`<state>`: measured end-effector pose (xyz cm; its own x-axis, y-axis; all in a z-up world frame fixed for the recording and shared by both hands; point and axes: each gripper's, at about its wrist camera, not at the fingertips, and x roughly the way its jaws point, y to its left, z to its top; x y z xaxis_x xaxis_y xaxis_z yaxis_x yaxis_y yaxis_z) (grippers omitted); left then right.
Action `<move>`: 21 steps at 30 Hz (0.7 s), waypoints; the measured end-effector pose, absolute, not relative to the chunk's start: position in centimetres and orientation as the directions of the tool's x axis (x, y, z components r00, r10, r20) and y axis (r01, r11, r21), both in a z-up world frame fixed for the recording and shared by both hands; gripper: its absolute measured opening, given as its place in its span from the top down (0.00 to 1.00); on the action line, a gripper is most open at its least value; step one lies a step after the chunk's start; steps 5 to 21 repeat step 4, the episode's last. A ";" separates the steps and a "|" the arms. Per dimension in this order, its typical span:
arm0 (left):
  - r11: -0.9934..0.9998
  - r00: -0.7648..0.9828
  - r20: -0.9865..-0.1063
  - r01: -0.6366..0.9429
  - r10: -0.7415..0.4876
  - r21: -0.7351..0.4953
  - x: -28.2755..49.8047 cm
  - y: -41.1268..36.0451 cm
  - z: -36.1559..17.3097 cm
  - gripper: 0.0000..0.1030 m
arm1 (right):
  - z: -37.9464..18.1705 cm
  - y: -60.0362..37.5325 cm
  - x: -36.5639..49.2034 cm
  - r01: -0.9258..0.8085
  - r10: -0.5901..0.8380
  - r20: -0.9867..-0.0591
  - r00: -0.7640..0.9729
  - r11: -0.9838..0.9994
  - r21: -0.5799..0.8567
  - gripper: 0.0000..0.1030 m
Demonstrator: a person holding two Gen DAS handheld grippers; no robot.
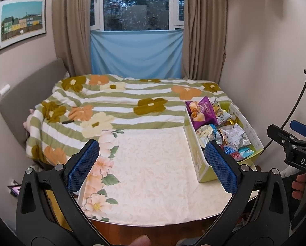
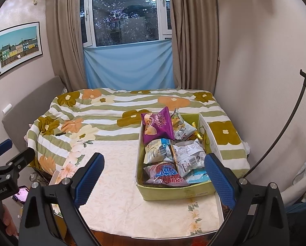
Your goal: Organize snacks
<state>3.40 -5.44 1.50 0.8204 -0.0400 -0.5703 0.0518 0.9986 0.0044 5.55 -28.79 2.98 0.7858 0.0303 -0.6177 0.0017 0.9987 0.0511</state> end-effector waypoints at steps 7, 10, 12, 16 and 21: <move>0.999 0.824 -0.566 0.047 -0.032 0.012 3.2 -5.5 1.4 0.00 | 2.9 -28.3 5.5 0.001 0.035 -0.615 0.788 0.998 0.058 0.06; 0.999 0.824 -0.566 0.047 -0.032 0.012 3.2 -5.5 1.4 0.00 | 2.9 -28.3 5.5 0.001 0.035 -0.615 0.788 0.998 0.058 0.06; 0.999 0.824 -0.566 0.047 -0.032 0.012 3.2 -5.5 1.4 0.00 | 2.9 -28.3 5.5 0.001 0.035 -0.615 0.788 0.998 0.058 0.06; 0.999 0.824 -0.566 0.047 -0.032 0.012 3.2 -5.5 1.4 0.00 | 2.9 -28.3 5.5 0.001 0.035 -0.615 0.788 0.998 0.058 0.06; 0.999 0.824 -0.566 0.047 -0.032 0.012 3.2 -5.5 1.4 0.00 | 2.9 -28.3 5.5 0.001 0.035 -0.615 0.788 0.998 0.058 0.06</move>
